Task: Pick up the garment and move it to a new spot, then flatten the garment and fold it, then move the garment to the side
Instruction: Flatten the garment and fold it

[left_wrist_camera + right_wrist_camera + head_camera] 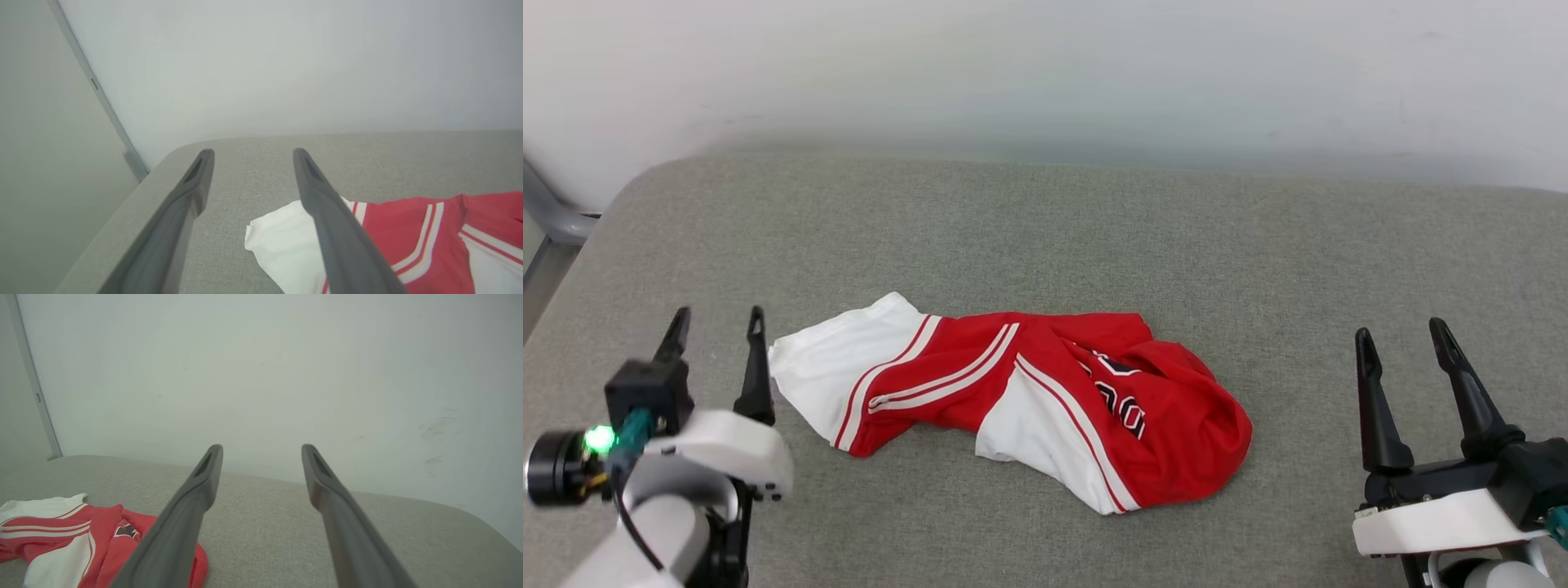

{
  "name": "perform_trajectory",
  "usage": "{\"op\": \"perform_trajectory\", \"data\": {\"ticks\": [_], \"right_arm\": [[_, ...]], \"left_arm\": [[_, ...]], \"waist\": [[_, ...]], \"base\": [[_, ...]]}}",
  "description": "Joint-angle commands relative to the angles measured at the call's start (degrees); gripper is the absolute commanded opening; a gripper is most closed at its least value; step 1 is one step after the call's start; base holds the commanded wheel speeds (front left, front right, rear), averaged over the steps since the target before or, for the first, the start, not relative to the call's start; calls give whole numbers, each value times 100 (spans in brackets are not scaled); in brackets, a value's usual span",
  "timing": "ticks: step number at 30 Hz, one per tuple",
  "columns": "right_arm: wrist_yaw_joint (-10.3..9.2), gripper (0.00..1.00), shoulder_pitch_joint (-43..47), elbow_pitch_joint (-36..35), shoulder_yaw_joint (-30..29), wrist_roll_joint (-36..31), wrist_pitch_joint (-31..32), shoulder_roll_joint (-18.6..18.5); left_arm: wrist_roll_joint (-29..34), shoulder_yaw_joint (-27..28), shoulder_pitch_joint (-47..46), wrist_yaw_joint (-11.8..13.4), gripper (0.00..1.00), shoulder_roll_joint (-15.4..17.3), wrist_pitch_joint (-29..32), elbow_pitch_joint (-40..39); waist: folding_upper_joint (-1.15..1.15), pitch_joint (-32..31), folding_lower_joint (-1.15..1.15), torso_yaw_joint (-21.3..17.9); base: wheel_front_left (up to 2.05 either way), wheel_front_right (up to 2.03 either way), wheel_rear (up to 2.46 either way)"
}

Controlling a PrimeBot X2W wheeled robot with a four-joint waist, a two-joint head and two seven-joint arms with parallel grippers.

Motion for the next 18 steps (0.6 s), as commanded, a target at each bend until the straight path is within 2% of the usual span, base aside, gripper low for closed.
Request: {"op": "perform_trajectory", "data": {"ticks": [1,2,5,8,11,14,18], "right_arm": [[-6,100,53,-18,11,1,-11,10],[-6,100,57,-54,2,32,-11,10],[-5,100,-99,-190,24,34,-11,10],[-5,100,-282,-372,141,7,-11,10],[-5,100,-544,-463,505,-31,-11,-64],[-6,100,-831,-361,1089,116,-11,-401],[-6,100,-1344,-64,2144,396,156,-1020]], "left_arm": [[187,220,253,103,100,-114,-26,-187],[729,885,925,281,100,-420,-27,-658],[1273,1374,1471,327,100,-713,-27,-950],[1636,1736,1826,184,100,-1019,-26,-1038],[1913,2038,1998,-24,100,-1281,-22,-1017],[2182,2260,2089,-229,100,-1514,-22,-989],[2489,2483,2159,-459,100,-1783,-23,-960]], "waist": [[0,-11,1,7],[0,-50,1,43],[0,-76,1,89],[0,-93,1,143],[0,-100,1,203],[0,-104,1,270],[0,-109,1,350]], "base": [[0,0,0],[0,0,0],[0,0,0],[0,0,0],[0,0,0],[0,0,0],[0,0,0]]}}
